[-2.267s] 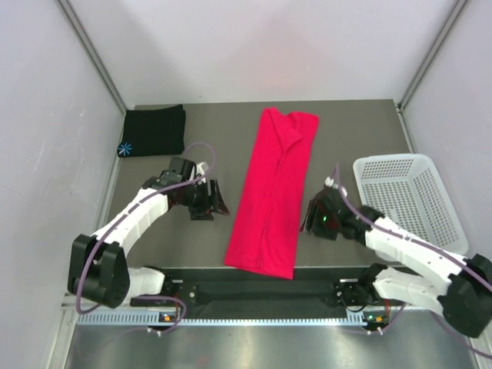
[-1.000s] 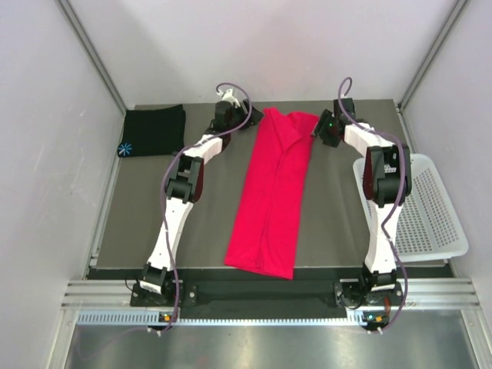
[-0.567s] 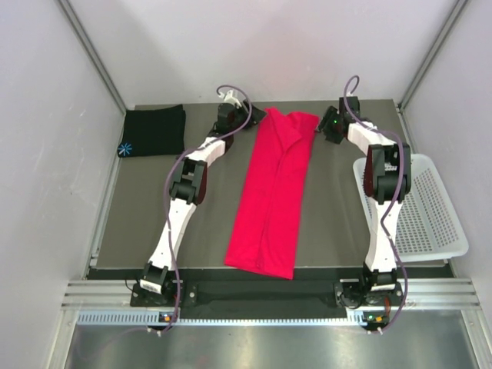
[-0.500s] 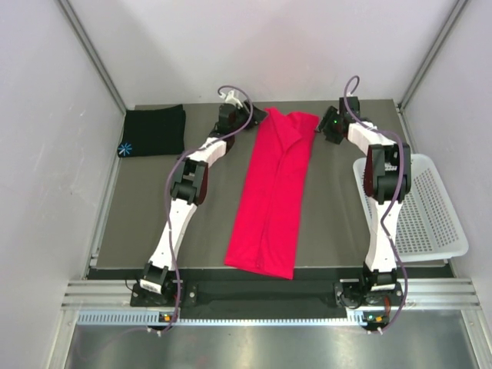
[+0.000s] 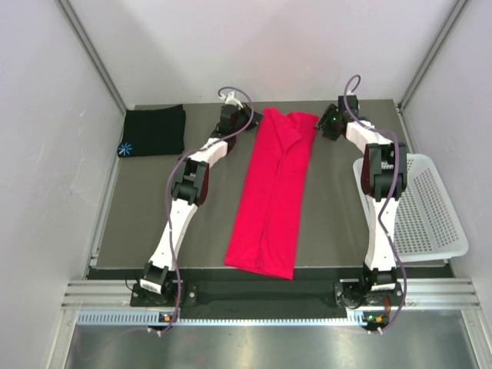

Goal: Fold and stack the t-shirts
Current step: Fold the tshirt

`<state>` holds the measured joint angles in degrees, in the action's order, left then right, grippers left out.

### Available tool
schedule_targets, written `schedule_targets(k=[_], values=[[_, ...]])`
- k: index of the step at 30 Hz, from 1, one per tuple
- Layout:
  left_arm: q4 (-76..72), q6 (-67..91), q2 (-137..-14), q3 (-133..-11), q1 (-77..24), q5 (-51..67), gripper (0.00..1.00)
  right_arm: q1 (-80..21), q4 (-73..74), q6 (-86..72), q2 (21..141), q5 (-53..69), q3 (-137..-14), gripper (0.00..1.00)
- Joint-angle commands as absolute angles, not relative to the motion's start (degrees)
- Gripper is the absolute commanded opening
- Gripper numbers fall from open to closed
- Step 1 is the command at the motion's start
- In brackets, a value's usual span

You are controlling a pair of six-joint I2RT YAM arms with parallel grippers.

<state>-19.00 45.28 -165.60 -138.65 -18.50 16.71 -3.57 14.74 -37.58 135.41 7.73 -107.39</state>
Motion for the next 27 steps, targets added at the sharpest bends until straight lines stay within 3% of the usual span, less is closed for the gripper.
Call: schedule_targets(k=[1, 5, 11, 18, 27], values=[[-20.7, 44.6, -164.1, -139.0, -16.8, 13.9, 0.11, -3.0, 13.8, -38.7, 138.9, 6.9, -110.6, 0.51], [-21.4, 45.4, -164.2, -138.6, -16.1, 13.7, 0.0, -3.1, 14.0, -41.7, 142.1, 7.8, -114.6, 0.47], [-22.7, 46.1, -163.3, -137.7, -15.6, 13.9, 0.0, -3.3, 13.1, -43.6, 144.5, 8.5, -116.3, 0.43], [-25.2, 44.8, -157.6, -128.6, -13.3, 12.4, 0.0, -4.4, 14.7, -44.4, 150.1, 11.6, -124.3, 0.35], [-24.9, 43.9, -157.1, -129.0, -11.0, 13.1, 0.0, -5.6, 12.2, -46.0, 154.0, 13.9, -128.3, 0.3]])
